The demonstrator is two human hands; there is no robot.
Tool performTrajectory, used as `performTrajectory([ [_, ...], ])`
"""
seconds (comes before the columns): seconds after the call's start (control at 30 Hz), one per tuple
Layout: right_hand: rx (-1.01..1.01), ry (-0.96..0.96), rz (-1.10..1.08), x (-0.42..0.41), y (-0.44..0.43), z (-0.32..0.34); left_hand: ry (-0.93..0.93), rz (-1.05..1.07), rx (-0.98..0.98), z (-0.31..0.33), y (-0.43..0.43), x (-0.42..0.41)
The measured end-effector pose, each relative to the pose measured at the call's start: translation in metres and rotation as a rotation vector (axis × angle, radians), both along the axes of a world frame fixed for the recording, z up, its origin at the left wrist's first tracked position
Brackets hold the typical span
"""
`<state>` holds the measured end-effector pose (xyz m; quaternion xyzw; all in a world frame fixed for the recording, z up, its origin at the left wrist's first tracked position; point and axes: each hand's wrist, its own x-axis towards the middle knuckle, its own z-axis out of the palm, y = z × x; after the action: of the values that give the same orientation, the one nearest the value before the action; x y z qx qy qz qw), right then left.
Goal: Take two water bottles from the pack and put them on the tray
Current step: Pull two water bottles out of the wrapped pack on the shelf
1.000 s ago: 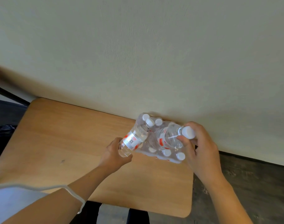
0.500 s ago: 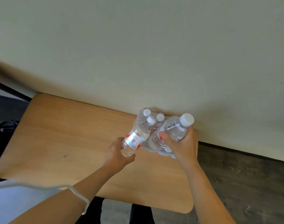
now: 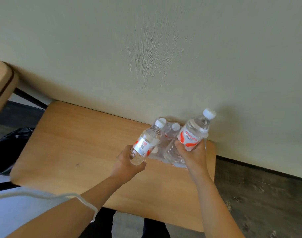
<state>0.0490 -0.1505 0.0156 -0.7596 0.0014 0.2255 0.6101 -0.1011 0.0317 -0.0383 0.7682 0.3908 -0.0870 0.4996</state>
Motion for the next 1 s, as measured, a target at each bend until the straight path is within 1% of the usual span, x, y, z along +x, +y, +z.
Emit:
performTrajectory([
  [0.1,0.074,0.077,0.04,-0.001,-0.021,0.008,0.004,-0.002,-0.023,0.012,0.001,-0.006],
  [0.23,0.145,0.122,-0.026,-0.01,-0.036,0.021,-0.018,0.023,-0.026,0.037,-0.007,-0.013],
  [0.37,0.204,0.172,0.001,-0.017,-0.051,0.035,-0.065,0.091,-0.062,0.061,-0.026,-0.017],
  [0.47,0.265,0.276,0.056,-0.025,-0.057,0.045,-0.114,0.158,-0.116,0.074,-0.043,-0.017],
  [0.53,0.251,0.335,0.124,-0.031,-0.055,0.054,-0.147,0.199,-0.149,0.083,-0.052,-0.018],
  [0.67,0.198,0.287,0.246,-0.042,-0.048,0.068,-0.217,0.257,-0.183,0.103,-0.065,-0.029],
  [0.77,0.193,0.3,0.313,-0.057,-0.037,0.078,-0.262,0.297,-0.18,0.121,-0.067,-0.048],
  [0.9,0.174,0.298,0.384,-0.09,-0.013,0.089,-0.281,0.396,-0.168,0.141,-0.061,-0.091],
  [1.0,0.165,0.305,0.428,-0.123,0.012,0.092,-0.295,0.49,-0.122,0.154,-0.048,-0.132],
])
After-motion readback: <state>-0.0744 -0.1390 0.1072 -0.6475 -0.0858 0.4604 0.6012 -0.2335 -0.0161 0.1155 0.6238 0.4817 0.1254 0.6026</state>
